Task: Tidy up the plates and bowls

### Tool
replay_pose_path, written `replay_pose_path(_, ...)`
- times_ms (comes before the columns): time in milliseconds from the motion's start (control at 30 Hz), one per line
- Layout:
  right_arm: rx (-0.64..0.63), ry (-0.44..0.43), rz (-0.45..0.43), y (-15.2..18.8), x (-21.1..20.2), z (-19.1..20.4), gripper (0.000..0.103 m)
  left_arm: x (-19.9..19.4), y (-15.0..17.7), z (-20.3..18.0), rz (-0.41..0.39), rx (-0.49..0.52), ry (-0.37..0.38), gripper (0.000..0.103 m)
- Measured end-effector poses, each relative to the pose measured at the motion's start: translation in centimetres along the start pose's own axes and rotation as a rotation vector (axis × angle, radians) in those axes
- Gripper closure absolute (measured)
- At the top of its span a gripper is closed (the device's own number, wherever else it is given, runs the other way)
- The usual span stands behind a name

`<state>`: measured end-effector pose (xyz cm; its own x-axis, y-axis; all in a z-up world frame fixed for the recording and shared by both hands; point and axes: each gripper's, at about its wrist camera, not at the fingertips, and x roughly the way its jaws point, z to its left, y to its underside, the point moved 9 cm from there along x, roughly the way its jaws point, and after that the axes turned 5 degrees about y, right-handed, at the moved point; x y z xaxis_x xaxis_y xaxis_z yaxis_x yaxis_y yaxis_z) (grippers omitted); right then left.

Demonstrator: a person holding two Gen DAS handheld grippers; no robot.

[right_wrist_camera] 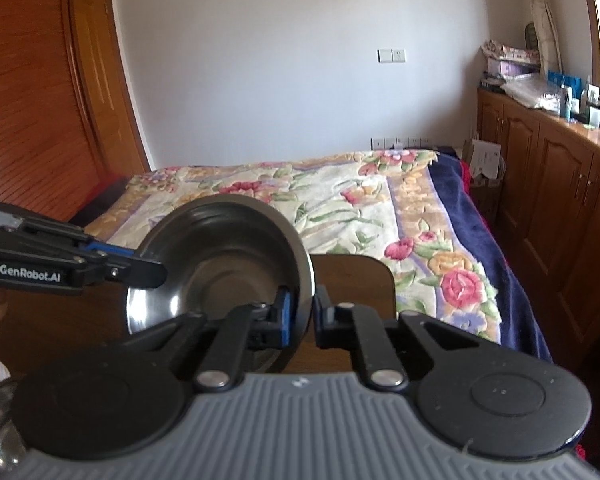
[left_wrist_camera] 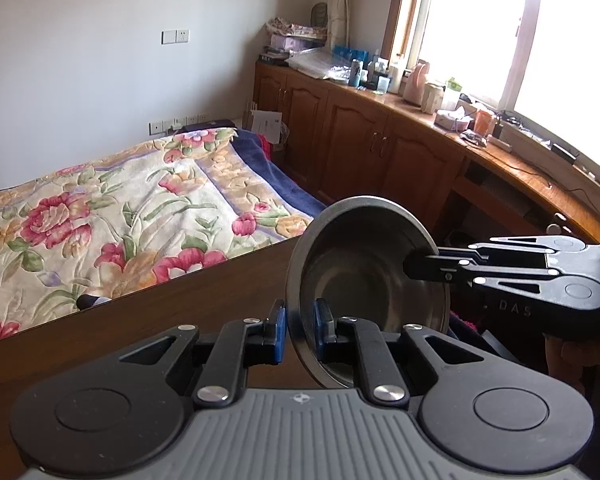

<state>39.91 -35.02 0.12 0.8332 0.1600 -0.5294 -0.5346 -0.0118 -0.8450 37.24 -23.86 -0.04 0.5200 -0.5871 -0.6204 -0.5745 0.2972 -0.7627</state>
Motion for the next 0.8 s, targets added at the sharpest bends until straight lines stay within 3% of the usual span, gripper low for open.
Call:
replay_pose_path(467,-0.047,-0.027,-0.069,-1.2,-4.6,2.9,0.091,-6.0,2.8,-0.7,-0.069,-0.012,0.015,0.064)
replay_pose_path(800,-0.091,-0.040,-0.072,0.3,-6.8,5.4,0.091,-9.1,5.0,-0.9,-0.093,-0.019,0.017,0.064)
